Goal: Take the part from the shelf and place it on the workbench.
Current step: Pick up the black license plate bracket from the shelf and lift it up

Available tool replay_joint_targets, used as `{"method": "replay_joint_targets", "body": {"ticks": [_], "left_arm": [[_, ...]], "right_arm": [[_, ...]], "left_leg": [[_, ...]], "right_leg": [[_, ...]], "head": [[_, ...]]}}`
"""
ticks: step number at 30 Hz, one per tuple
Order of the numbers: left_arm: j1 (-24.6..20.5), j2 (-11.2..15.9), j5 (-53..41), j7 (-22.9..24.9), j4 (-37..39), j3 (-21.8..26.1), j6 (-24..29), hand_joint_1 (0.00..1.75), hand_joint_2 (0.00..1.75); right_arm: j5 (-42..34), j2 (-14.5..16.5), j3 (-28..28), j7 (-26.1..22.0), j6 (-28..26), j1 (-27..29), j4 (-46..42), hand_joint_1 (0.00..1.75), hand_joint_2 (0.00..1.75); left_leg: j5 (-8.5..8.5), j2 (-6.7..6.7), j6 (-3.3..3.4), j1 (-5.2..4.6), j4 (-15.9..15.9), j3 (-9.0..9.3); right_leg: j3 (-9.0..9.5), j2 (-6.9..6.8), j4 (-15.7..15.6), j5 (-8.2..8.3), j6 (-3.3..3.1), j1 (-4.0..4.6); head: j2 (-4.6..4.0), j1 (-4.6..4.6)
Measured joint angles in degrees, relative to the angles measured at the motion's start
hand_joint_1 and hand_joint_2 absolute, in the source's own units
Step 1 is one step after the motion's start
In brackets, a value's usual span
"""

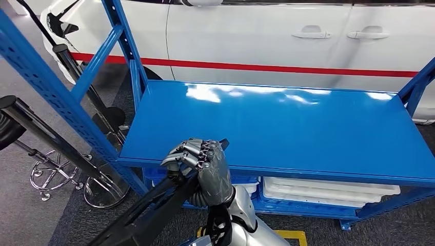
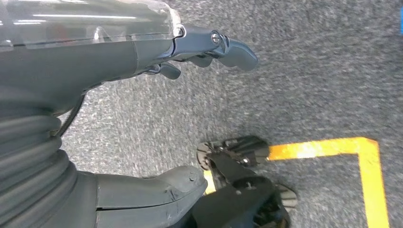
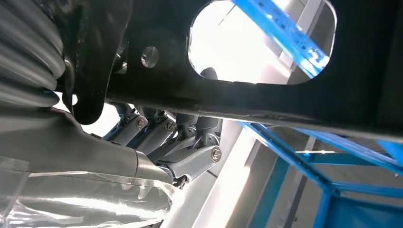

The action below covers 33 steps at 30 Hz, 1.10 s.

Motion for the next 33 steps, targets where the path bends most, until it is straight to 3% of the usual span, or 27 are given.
{"method": "replay_joint_targets", "body": {"ticks": [2, 4, 5, 6, 7, 9, 11, 12, 15, 17, 19, 20, 21, 22, 24, 26, 27, 28, 30, 31, 33], "left_arm": [[-0.1, -0.2, -0.2, 0.2, 0.0, 0.0, 0.6, 0.0, 1.75], [-0.3, -0.2, -0.3, 0.5, 0.0, 0.0, 1.1, 0.0, 1.75], [-0.3, -0.2, -0.4, 0.6, 0.0, 0.0, 1.2, 0.0, 1.75], [-0.3, -0.2, -0.4, 0.6, 0.0, 0.0, 1.3, 0.0, 1.75], [-0.3, -0.2, -0.4, 0.7, 0.0, 0.0, 1.4, 0.0, 1.75], [-0.3, -0.3, -0.5, 0.7, 0.0, 0.0, 1.4, 0.0, 1.75], [-0.3, -0.6, -0.6, 0.7, 0.0, 0.0, 1.4, 0.0, 1.75], [-0.3, -0.6, -0.6, 0.7, 0.0, 0.0, 1.4, 0.0, 1.75], [-0.3, -0.7, -0.6, 0.7, 0.0, 0.0, 1.5, 0.0, 1.75], [-0.3, -0.7, -0.6, 0.8, 0.0, 0.0, 1.6, 0.0, 1.75], [-0.3, -0.7, -0.6, 1.0, 0.0, 0.0, 1.8, 0.0, 1.75], [-0.3, -0.7, -0.7, 1.0, 0.0, 0.0, 1.8, 0.0, 1.75], [-0.3, -0.7, -0.7, 1.1, 0.0, 0.0, 1.9, 0.0, 1.75], [-0.3, -0.7, -0.7, 1.1, 0.0, 0.0, 1.9, 0.0, 1.75], [-0.4, -0.7, -0.8, 1.2, 0.0, 0.0, 2.1, 0.0, 1.75], [-0.7, -0.7, -0.8, 1.2, 0.0, 0.0, 2.1, 0.0, 1.75], [-0.8, -0.7, -0.8, 1.2, 0.0, 0.0, 2.2, 0.0, 1.75], [-0.8, -0.7, -0.8, 1.2, 0.0, 0.0, 2.2, 0.0, 1.75], [-0.8, -0.7, -0.9, 1.2, 0.0, 0.0, 2.2, 0.0, 1.75], [-0.7, -0.8, -1.0, 1.3, 0.0, 0.0, 2.2, 0.0, 1.75], [-0.7, -0.9, -1.2, 1.5, 0.0, -0.1, 2.2, 0.0, 1.75]], "right_arm": [[0.0, 0.0, 0.0, 0.0, -0.1, 0.0, 0.0, 1.75, 1.75], [-0.1, 0.0, 0.0, 0.0, -0.1, 0.0, 0.1, 1.75, 1.75], [-0.1, 0.0, 0.1, 0.0, -0.1, 0.0, 0.1, 1.75, 1.75], [-0.1, 0.0, 0.1, 0.0, -0.1, 0.0, 0.1, 1.75, 1.75], [-0.1, 0.0, 0.1, 0.0, -0.1, 0.0, 0.2, 1.75, 1.75], [-0.2, 0.0, 0.1, 0.0, -0.1, 0.0, 0.2, 1.75, 1.75], [-0.2, 0.0, 0.1, 0.0, -0.1, -0.1, 0.2, 1.75, 1.75], [-0.2, 0.0, 0.1, 0.0, -0.1, -0.2, 0.2, 1.75, 1.75], [-0.2, 0.0, 0.1, 0.0, -0.1, -0.2, 0.2, 1.75, 1.75], [-0.2, 0.1, 0.1, 0.0, -0.1, -0.3, 0.2, 1.75, 1.75], [-0.2, 0.2, 0.1, 0.0, -0.1, -0.3, 0.3, 1.75, 1.75], [-0.2, 0.2, 0.1, 0.0, -0.1, -0.3, 0.4, 1.75, 1.75], [-0.2, 0.2, 0.1, 0.0, -0.1, -0.3, 0.6, 1.75, 1.75], [-0.2, 0.3, 0.1, 0.0, -0.1, -0.3, 0.7, 1.75, 1.75], [-0.2, 0.3, 0.1, 0.1, -0.2, -0.3, 0.9, 1.75, 1.75], [-0.1, 0.3, 0.1, 0.2, -0.2, -0.2, 1.0, 1.75, 1.75], [0.0, 0.3, 0.1, 0.2, -0.3, -0.2, 1.0, 1.75, 1.75], [0.2, 0.3, 0.1, 0.3, -0.4, -0.2, 1.1, 1.75, 1.75], [0.6, 0.3, 0.1, 0.4, -0.8, 0.1, 1.2, 1.75, 1.75], [0.9, 0.3, 0.0, 0.5, -1.1, 0.3, 1.3, 1.75, 1.75], [1.6, 0.2, -0.2, 0.5, -1.8, 0.9, 1.6, 1.75, 1.75]], "left_leg": [[1.17, 0.3, 0.84, 0.26, -0.5, -0.74], [2.12, 0.47, 1.21, 0.17, -0.5, -2.08], [2.57, 0.54, 1.19, 0.15, -0.4, -2.81], [2.99, 0.59, 1.13, 0.13, -0.2, -3.51], [3.36, 0.62, 1.02, 0.13, -0.1, -4.18], [3.97, 0.61, 0.73, 0.13, 0.5, -5.35], [4.59, 0.54, 0.16, 0.02, 0.9, -6.22], [4.97, 0.53, -0.22, -0.01, 1.0, -6.47], [5.55, 0.4, -1.32, 0.06, 1.1, -6.98], [2.11, 0.29, -1.81, 0.21, 3.9, -8.18], [-3.6, 0.29, -2.22, 0.35, 10.5, -10.01], [-5.34, 0.29, -2.41, 0.38, 13.9, -10.59], [-5.75, 0.3, -2.54, 0.41, 16.1, -10.52], [-4.89, 0.3, -2.59, 0.42, 16.6, -9.56], [-2.01, 0.29, -2.39, 0.44, 12.0, -4.84], [-2.18, 0.2, -1.87, 0.23, 4.1, 1.0], [-2.79, 0.11, -1.59, 0.06, 1.4, 2.67], [-3.27, 0.04, -1.3, -0.14, -0.1, 3.33], [-2.33, 0.11, -0.6, -0.17, -0.6, 2.67], [-1.62, 0.26, -0.11, -0.06, -0.8, 2.21], [0.05, 0.57, 0.8, 0.2, -1.1, 0.75]], "right_leg": [[-1.29, 0.1, 3.3, -3.46, 0.58, -0.1], [-3.53, 0.12, 10.4, -8.72, 0.97, -0.28], [-4.28, 0.11, 13.7, -10.32, 1.12, -0.33], [-4.24, 0.1, 15.3, -10.69, 1.23, -0.37], [-3.12, 0.09, 14.7, -9.9, 1.25, -0.42], [1.98, 0.09, 8.0, -7.17, 1.03, -0.52], [6.38, 0.13, 0.9, -6.07, 0.46, -0.3], [7.16, 0.16, -0.8, -6.11, 0.14, -0.14], [6.44, 0.02, -1.4, -5.02, -1.17, -0.08], [5.39, -0.23, -1.7, -3.73, -2.22, -0.33], [3.77, -0.35, -1.6, -2.47, -2.67, -0.27], [2.86, -0.37, -1.4, -1.85, -2.65, -0.22], [1.86, -0.4, -1.2, -1.25, -2.62, -0.18], [0.85, -0.43, -1.0, -0.69, -2.53, -0.15], [-0.96, -0.43, -0.3, 0.31, -2.26, -0.14], [-1.99, -0.42, 0.1, 1.19, -1.73, -0.04], [-2.14, -0.47, 0.1, 1.64, -1.39, -0.03], [-2.2, -0.53, 0.0, 2.15, -1.02, -0.06], [-2.32, -0.48, -0.3, 2.93, -0.29, -0.2], [-2.71, -0.32, 0.2, 2.12, 0.02, -0.24], [-4.11, -0.02, 4.1, -2.8, 0.43, -0.32]], "head": [[0.0, 0.03], [0.0, 0.04], [0.01, 0.04], [0.01, 0.03], [0.01, 0.04], [0.0, 0.03], [0.0, 0.02], [0.0, 0.01], [-0.01, 0.0], [-0.01, -0.02], [-0.01, -0.04], [-0.01, -0.04], [-0.01, -0.04], [-0.01, -0.04], [0.0, -0.04], [-0.01, -0.05], [-0.01, -0.04], [-0.01, -0.05], [-0.01, -0.04], [-0.01, -0.03], [-0.01, -0.02]]}}
